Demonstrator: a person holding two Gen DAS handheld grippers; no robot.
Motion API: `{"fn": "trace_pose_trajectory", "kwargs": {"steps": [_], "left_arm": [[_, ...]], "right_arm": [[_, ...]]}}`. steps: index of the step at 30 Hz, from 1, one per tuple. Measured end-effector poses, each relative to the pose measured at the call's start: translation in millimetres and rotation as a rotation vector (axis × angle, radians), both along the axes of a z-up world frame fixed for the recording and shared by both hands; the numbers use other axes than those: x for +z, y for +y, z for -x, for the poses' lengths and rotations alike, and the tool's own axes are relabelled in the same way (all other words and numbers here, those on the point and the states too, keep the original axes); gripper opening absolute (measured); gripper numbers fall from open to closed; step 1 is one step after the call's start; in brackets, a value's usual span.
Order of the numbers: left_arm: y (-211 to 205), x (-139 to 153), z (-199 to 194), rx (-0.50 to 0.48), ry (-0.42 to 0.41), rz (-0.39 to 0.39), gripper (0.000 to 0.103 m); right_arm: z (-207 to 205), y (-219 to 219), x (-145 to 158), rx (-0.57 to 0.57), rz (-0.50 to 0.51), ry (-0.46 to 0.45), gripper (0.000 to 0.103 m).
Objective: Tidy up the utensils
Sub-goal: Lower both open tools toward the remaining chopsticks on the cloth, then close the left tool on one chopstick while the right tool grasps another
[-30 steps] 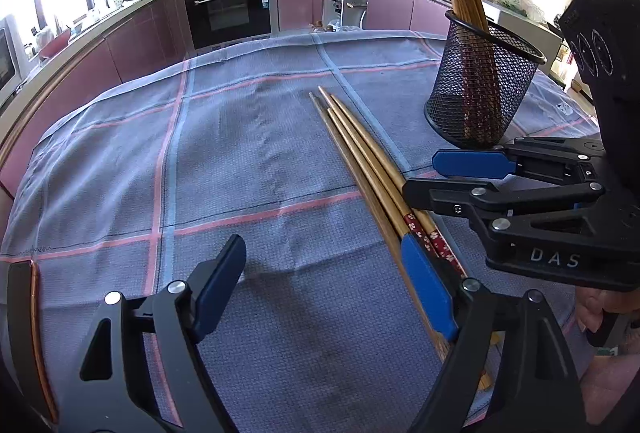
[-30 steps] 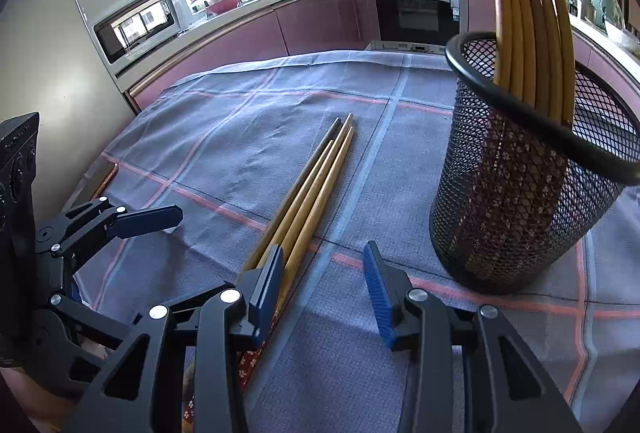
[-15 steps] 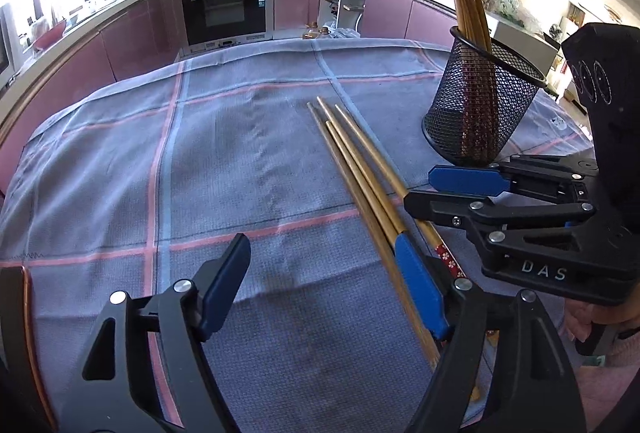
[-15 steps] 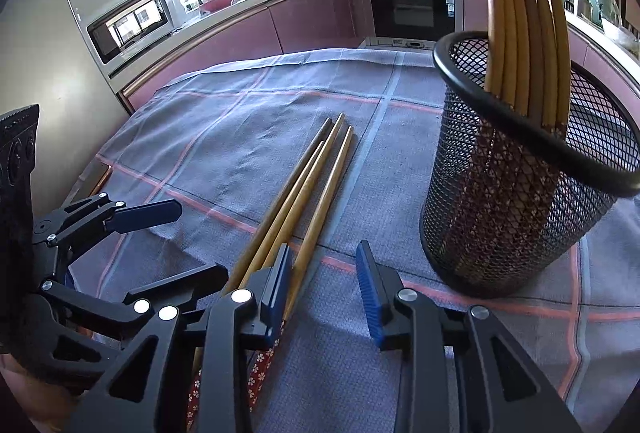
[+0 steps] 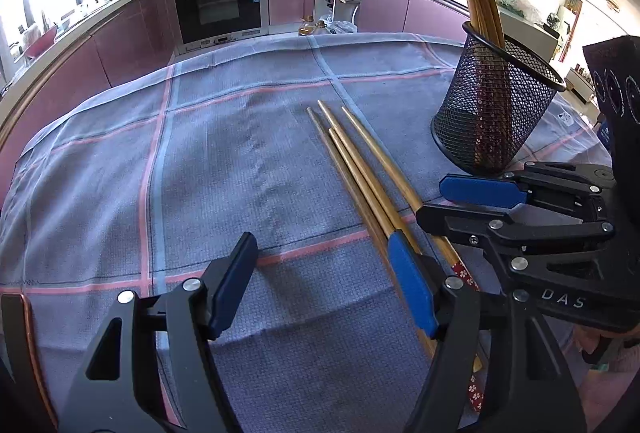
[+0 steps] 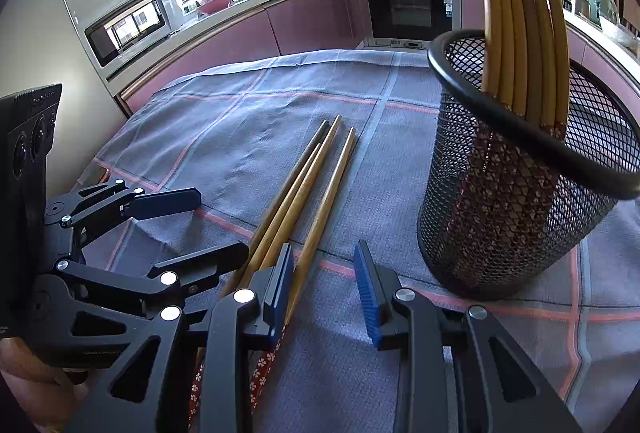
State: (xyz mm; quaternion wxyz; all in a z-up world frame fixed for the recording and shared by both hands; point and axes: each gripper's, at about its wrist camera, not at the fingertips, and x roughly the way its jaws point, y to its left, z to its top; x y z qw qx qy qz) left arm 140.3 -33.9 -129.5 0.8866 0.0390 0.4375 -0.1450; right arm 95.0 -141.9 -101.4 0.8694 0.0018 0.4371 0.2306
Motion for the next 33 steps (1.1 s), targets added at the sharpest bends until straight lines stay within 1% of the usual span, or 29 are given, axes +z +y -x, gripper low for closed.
{"fn": "trace_pose_trajectory", "kwargs": {"steps": [5, 11, 13, 14, 17, 19, 20, 22, 23, 24, 26, 29, 33], "left_arm": [[0, -2, -6, -0.011, 0.007, 0.018, 0.068], [0, -4, -9, -0.008, 0.010, 0.001, 0.061], [-1, -3, -9, -0.011, 0.009, 0.004, 0.054], [-2, -3, -11, -0.013, 0.011, 0.005, 0.053], [-5, -3, -15, -0.012, 0.015, 0.003, 0.044], [-7, -4, -19, -0.006, 0.019, 0.001, 0.037], [-8, -3, -21, -0.003, 0.019, -0.002, 0.035], [-9, -3, -24, -0.004, 0.024, 0.004, 0.027], [-9, -4, -24, -0.004, 0.027, 0.010, 0.024], [-10, -4, -25, -0.004, 0.030, 0.018, 0.019], [-11, -4, -23, 0.000, 0.031, 0.031, 0.012], [-10, -3, -20, 0.019, 0.024, 0.041, 0.010], [-5, 1, -13, 0.039, 0.011, 0.060, 0.008]], "right_arm": [[-1, -2, -1, -0.008, -0.007, 0.003, 0.026], [0, -1, -1, -0.007, 0.003, -0.004, 0.026], [-1, 1, -1, -0.010, 0.005, -0.005, 0.026], [-1, 2, -1, -0.011, 0.007, -0.007, 0.026], [-5, 7, -1, -0.016, 0.020, -0.014, 0.025], [-7, 9, -1, -0.018, 0.022, -0.016, 0.025], [-8, 10, -1, -0.019, 0.025, -0.018, 0.025], [-10, 12, -1, -0.028, 0.031, -0.023, 0.021], [-11, 11, -2, -0.032, 0.025, -0.021, 0.016], [-11, 10, -2, -0.036, 0.016, -0.018, 0.011], [-11, 7, -2, -0.044, -0.007, -0.011, 0.009], [-11, -1, -2, -0.063, -0.040, -0.003, 0.006], [-8, -11, 2, -0.070, -0.086, -0.006, 0.006]]}}
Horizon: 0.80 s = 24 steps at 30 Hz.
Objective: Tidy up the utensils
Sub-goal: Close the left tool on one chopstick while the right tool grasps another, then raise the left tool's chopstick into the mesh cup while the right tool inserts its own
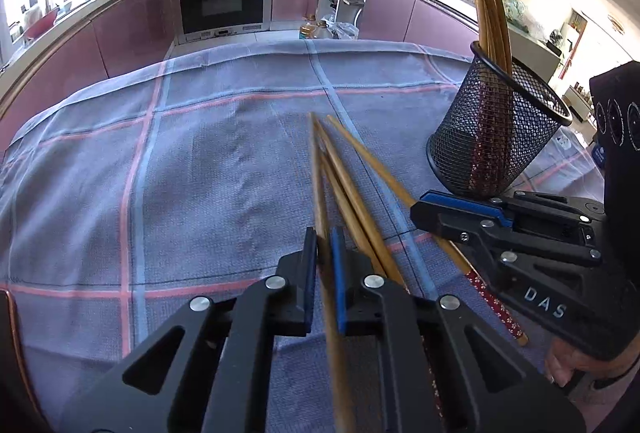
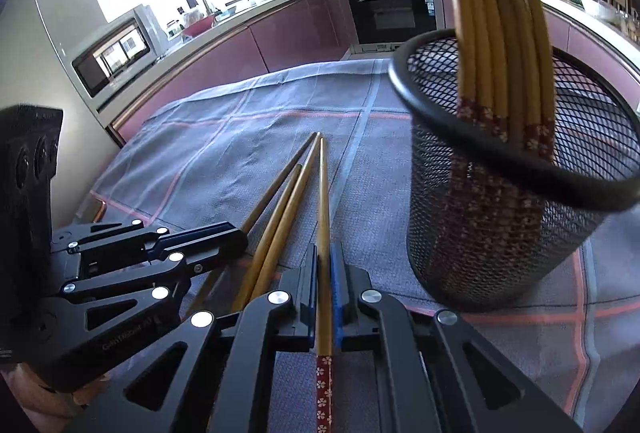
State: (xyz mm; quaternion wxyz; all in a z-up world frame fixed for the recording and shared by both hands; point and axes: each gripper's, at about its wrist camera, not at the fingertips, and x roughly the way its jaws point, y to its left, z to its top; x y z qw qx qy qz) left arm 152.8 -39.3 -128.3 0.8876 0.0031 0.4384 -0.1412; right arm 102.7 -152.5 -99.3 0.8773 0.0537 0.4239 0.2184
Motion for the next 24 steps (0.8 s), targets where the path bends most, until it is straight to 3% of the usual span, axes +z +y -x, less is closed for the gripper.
{"fn": "trace_pose_trajectory", "kwargs": {"steps": [8, 19, 24], "left_arm": [[-1, 3, 19, -0.063, 0.004, 0.014, 0.008], [-3, -8, 8, -0.111, 0.049, 0.014, 0.014], [-3, -4, 6, -0.093, 0.049, 0.021, 0.008]], "right_arm": [[11, 10, 5, 0.095, 0.005, -0.001, 0.006], [4, 14, -4, 0.099, 0.032, 0.028, 0.008], [9, 9, 3, 0.101, 0.012, 0.002, 0.006]]}}
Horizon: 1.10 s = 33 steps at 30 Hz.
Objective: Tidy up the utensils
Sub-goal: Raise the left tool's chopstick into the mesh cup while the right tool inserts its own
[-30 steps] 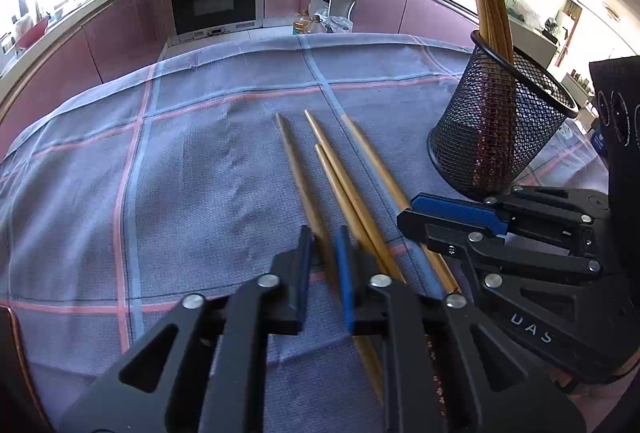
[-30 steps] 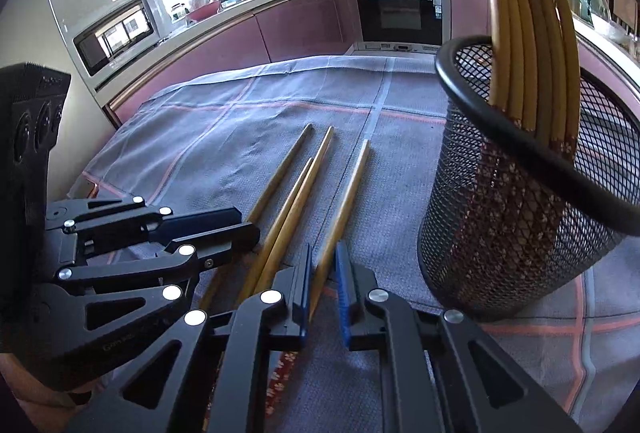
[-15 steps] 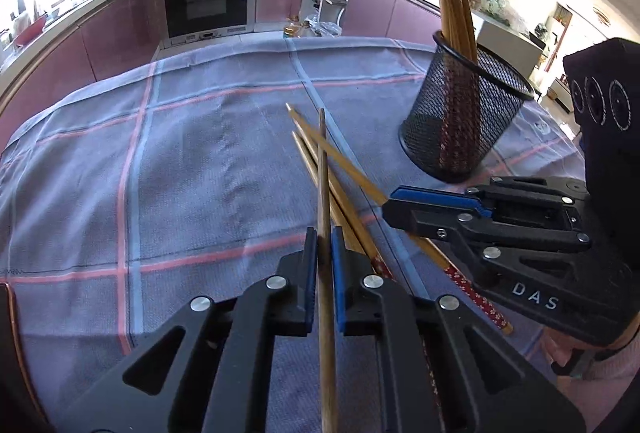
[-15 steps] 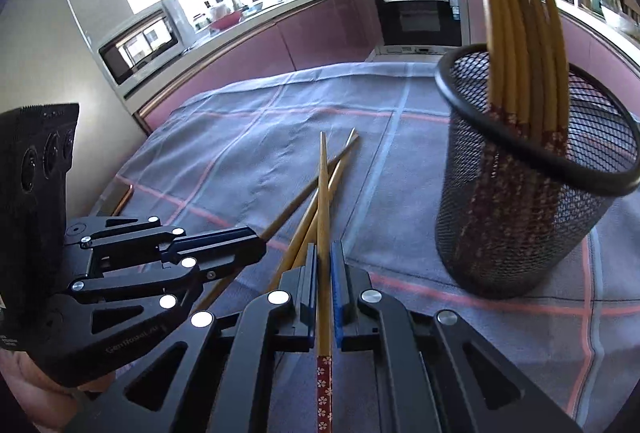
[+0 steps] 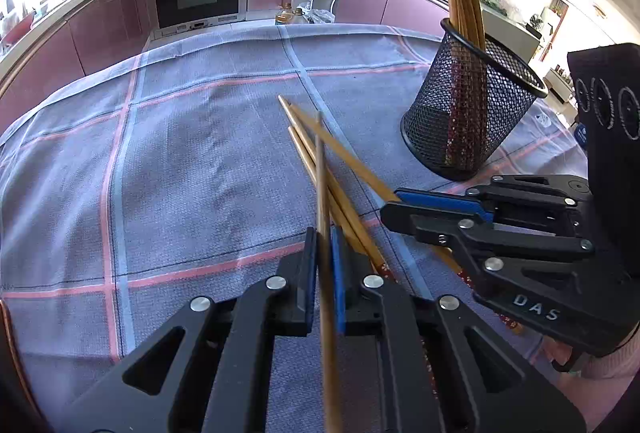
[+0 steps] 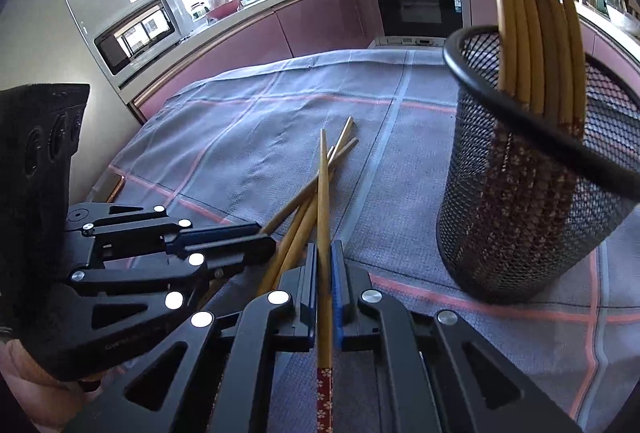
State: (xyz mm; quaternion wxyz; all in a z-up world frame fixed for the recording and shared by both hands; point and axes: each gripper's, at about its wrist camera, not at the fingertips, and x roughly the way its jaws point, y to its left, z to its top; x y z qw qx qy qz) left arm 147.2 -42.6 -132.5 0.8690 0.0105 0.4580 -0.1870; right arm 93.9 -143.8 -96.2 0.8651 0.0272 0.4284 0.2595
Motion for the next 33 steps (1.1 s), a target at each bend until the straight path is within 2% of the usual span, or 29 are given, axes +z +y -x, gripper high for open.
{"fn": "trace_pose_trajectory", "kwargs": {"steps": [4, 13, 25, 33], "left_arm": [[3, 11, 5, 0.001, -0.025, 0.025, 0.008], [11, 70, 23, -0.047, -0.130, 0.156, 0.008], [13, 130, 39, -0.097, -0.241, 0.246, 0.008], [-2, 160, 27, -0.108, -0.308, 0.289, 0.008]], "right_arm": [[11, -12, 21, -0.007, -0.030, -0.061, 0.006], [31, -49, 71, -0.061, -0.099, -0.194, 0.006], [39, -86, 110, -0.105, -0.160, -0.296, 0.006], [38, -101, 141, -0.122, -0.154, -0.383, 0.006]]}}
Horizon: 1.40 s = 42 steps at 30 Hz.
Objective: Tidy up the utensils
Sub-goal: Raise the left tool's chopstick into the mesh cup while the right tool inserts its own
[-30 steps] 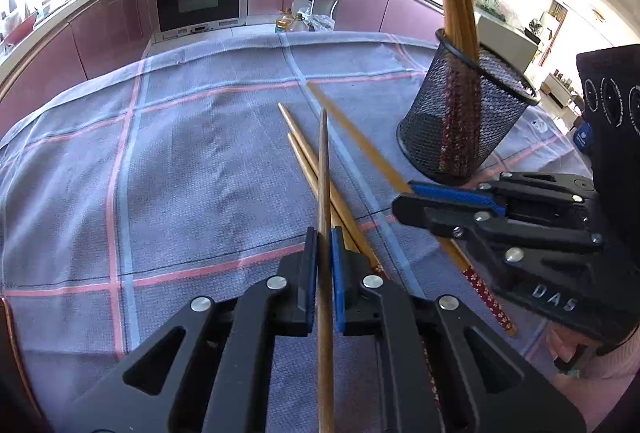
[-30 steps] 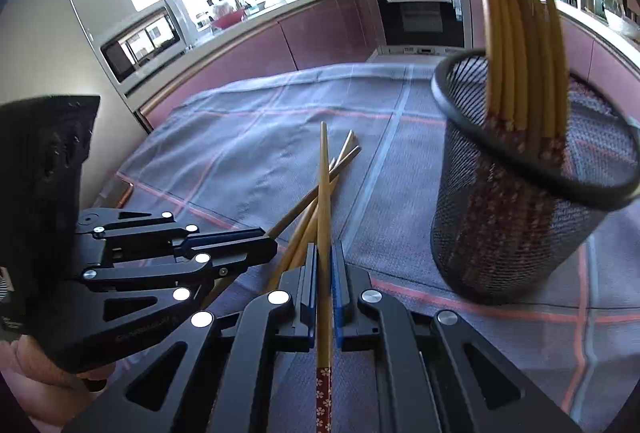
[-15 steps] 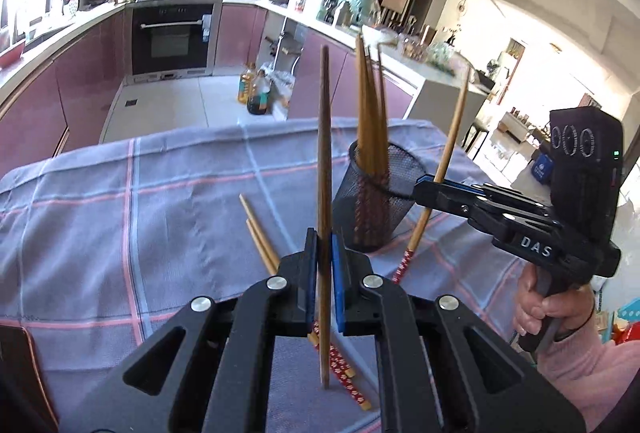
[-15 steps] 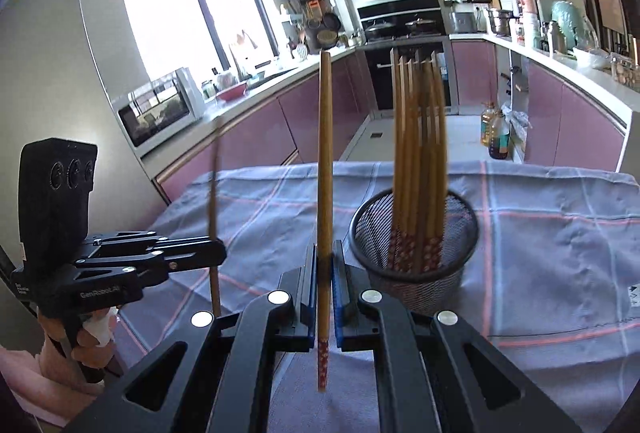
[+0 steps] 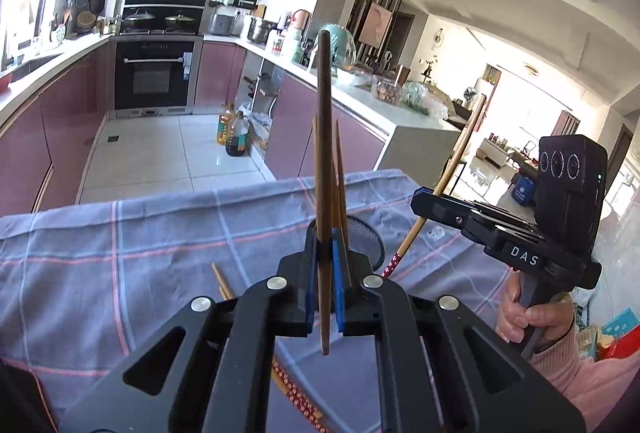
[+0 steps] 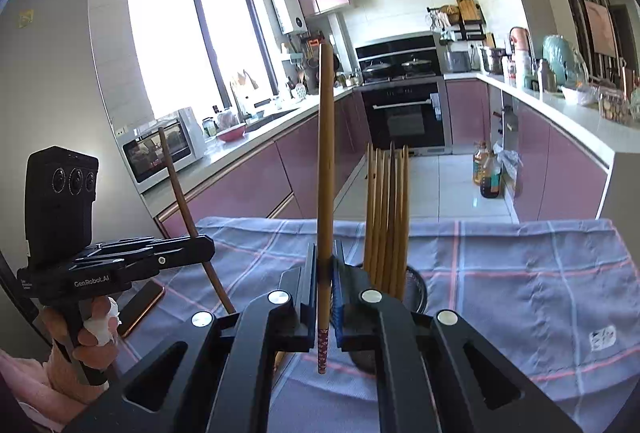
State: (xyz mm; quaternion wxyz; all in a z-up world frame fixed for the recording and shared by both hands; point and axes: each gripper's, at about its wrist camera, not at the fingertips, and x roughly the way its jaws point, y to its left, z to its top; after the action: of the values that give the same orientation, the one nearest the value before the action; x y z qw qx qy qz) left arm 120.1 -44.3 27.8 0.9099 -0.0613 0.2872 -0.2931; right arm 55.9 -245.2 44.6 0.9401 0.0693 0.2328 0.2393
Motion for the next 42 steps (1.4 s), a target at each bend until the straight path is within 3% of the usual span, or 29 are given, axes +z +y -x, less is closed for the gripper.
{"fn": "trace_pose_trajectory", "kwargs": {"steps": [10, 17, 21, 30, 42], "left_arm": [[-26, 43, -16, -0.010, -0.078, 0.038, 0.008], [-40, 57, -22, 0.002, -0.107, 0.053, 0.008], [-51, 49, -28, 0.002, -0.090, 0.031, 0.008], [-78, 7, -46, -0.058, 0.013, -0.131, 0.008], [-92, -25, -74, -0.062, 0.081, -0.198, 0.009]], "right_arm": [[-19, -18, 28, -0.039, 0.005, -0.075, 0.006], [-38, -19, 20, -0.046, 0.019, -0.052, 0.006], [-50, -16, 7, -0.044, 0.035, -0.011, 0.006], [-67, -4, -20, -0.006, 0.091, 0.109, 0.006], [-81, 8, -41, -0.007, 0.127, 0.183, 0.006]]}}
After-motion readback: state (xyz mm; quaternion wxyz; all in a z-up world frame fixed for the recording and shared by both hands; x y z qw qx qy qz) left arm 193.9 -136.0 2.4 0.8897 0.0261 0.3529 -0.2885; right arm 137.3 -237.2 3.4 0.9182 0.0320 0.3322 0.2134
